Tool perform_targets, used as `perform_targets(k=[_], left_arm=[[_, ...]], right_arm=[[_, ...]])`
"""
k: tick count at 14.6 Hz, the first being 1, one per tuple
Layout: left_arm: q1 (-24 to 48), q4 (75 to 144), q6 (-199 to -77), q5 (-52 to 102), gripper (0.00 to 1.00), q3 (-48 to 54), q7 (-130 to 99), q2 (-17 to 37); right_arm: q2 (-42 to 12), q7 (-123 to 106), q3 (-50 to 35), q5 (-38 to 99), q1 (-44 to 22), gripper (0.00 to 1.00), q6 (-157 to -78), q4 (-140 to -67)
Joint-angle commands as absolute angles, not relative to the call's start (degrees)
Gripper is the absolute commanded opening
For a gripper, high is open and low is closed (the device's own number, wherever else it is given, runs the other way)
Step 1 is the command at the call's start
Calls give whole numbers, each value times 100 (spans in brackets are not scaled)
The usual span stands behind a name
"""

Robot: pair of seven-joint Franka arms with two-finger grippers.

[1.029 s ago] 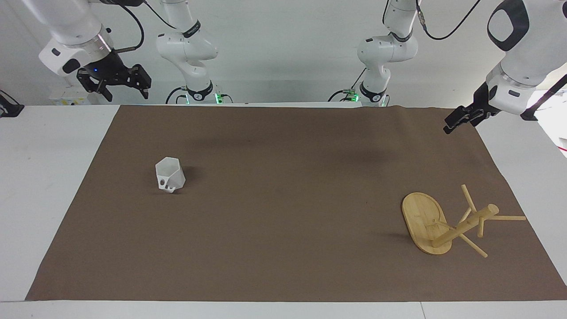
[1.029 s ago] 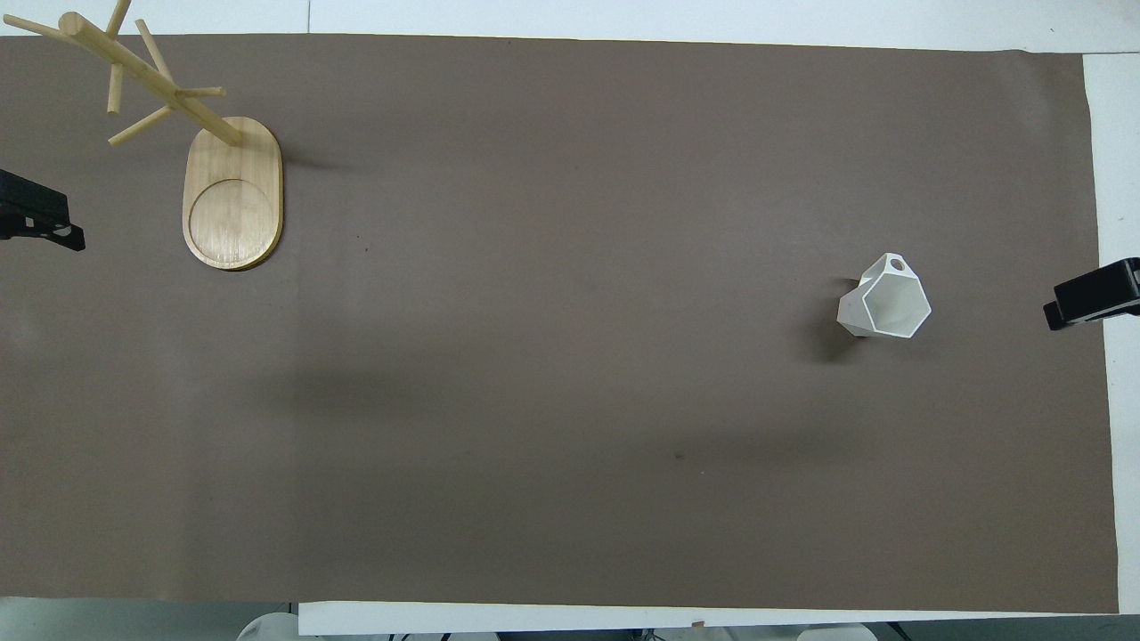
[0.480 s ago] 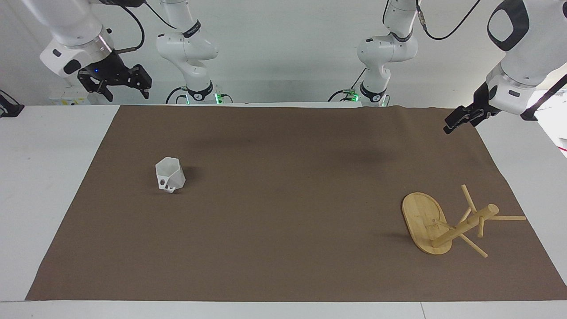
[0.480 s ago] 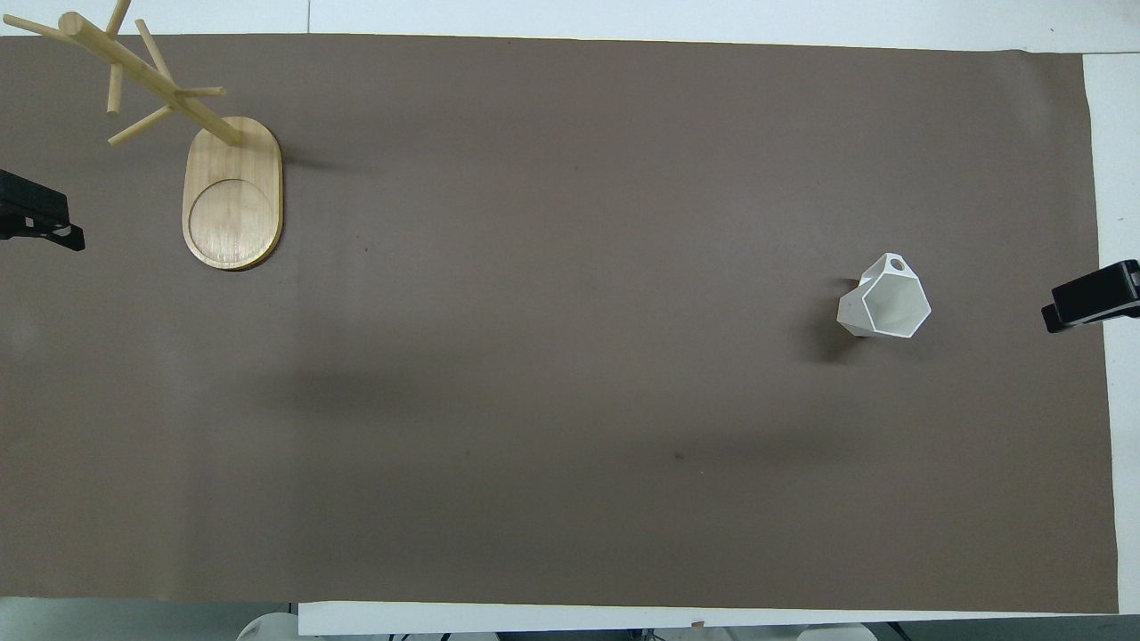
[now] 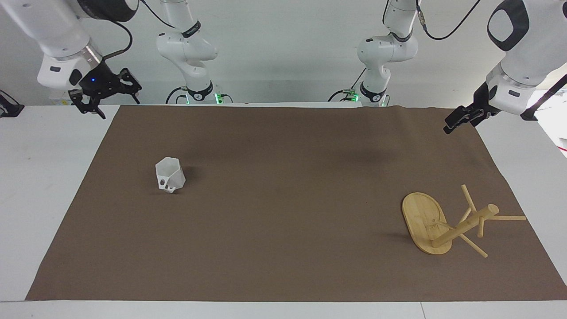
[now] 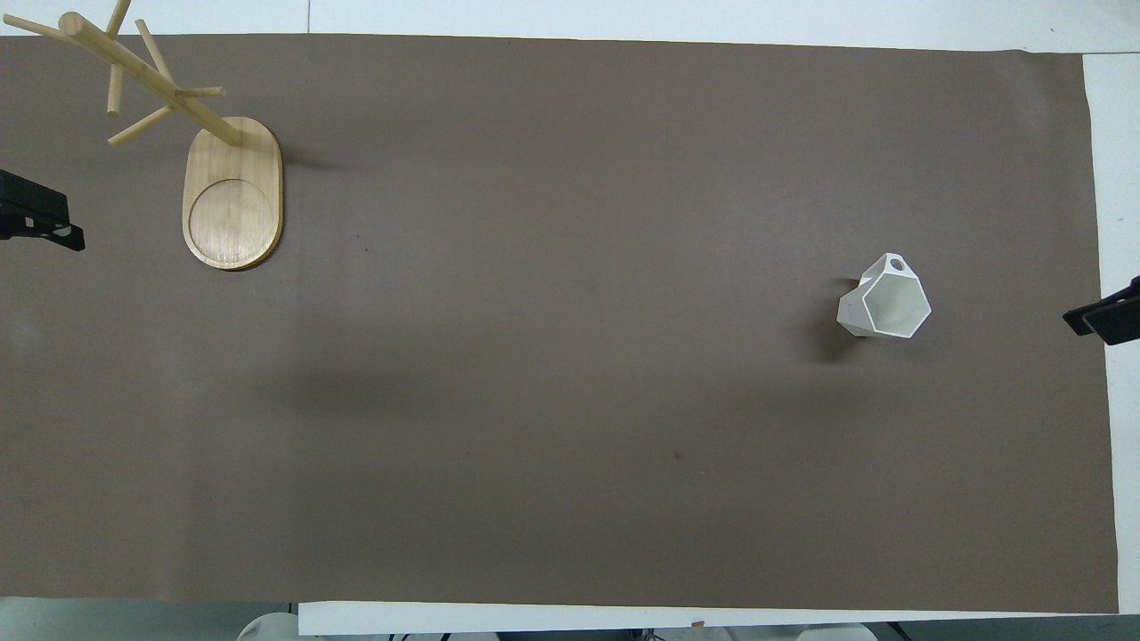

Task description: Hang cup on rack

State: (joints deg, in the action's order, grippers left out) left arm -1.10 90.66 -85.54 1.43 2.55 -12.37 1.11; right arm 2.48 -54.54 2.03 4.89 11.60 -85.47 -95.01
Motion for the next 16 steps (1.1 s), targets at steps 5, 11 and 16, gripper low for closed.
perform_targets(k=[5, 11, 16], left_arm=[[-141, 9237, -8640, 53, 100, 272, -1230, -18], [-114, 9255, -8578, 53, 100, 272, -1230, -35], [-44, 9229, -8657, 53, 100, 290, -1248, -18]], right_arm=[[-1317, -10181, 167, 2660, 2583, 100, -9035, -9737], [-1878, -12695, 167, 4771, 3182, 100, -8912, -11171], [-2855, -13982, 150, 5623, 3173, 100, -8834, -11197]])
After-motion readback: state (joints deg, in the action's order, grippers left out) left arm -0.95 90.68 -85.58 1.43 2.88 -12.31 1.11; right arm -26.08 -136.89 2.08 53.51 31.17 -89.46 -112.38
